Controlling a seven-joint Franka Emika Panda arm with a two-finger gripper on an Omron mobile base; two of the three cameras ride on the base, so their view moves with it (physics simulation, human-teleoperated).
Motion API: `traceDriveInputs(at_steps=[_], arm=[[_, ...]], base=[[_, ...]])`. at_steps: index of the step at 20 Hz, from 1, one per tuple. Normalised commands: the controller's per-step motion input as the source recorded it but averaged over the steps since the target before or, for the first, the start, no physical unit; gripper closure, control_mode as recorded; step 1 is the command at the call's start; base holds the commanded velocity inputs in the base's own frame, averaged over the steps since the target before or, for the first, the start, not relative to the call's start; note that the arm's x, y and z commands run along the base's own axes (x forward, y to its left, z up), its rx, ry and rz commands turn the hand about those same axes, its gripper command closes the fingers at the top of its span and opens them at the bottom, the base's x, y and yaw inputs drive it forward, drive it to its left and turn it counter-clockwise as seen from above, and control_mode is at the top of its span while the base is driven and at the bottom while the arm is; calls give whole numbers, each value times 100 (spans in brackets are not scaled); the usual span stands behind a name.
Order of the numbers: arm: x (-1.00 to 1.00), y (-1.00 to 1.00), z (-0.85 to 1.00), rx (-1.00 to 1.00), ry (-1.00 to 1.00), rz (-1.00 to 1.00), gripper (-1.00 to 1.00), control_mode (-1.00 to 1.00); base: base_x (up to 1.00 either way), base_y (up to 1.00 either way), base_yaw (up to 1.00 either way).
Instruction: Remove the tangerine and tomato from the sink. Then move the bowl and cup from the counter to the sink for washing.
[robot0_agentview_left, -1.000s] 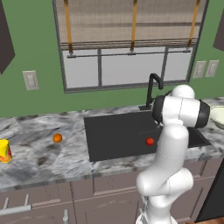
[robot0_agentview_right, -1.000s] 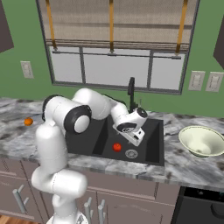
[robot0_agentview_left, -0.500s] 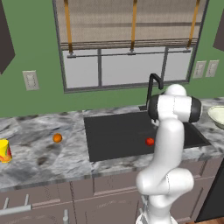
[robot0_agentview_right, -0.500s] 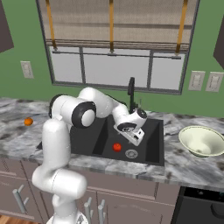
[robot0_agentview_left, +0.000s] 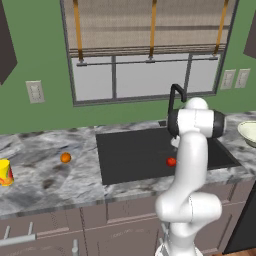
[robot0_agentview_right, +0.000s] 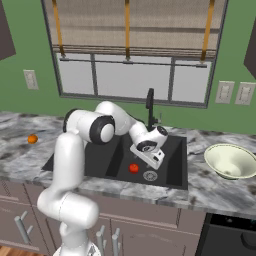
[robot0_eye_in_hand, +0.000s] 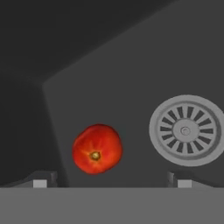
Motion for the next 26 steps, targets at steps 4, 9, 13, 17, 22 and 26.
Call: traceDriveInputs(at_steps=[4, 9, 13, 17, 22, 26], arm=[[16, 6, -17, 0, 3, 4, -100, -100], [9, 7, -17, 0, 2, 5, -100, -100], [3, 7, -21, 0, 5, 5, -100, -100], [0, 8, -15, 2, 6, 4, -100, -100], [0, 10, -8, 6, 4, 4, -100, -100], [0, 9, -8, 6, 5, 2, -100, -100]], base=[[0, 0, 0], [0, 0, 0], [0, 0, 0], [0, 0, 0], [0, 0, 0], [0, 0, 0]])
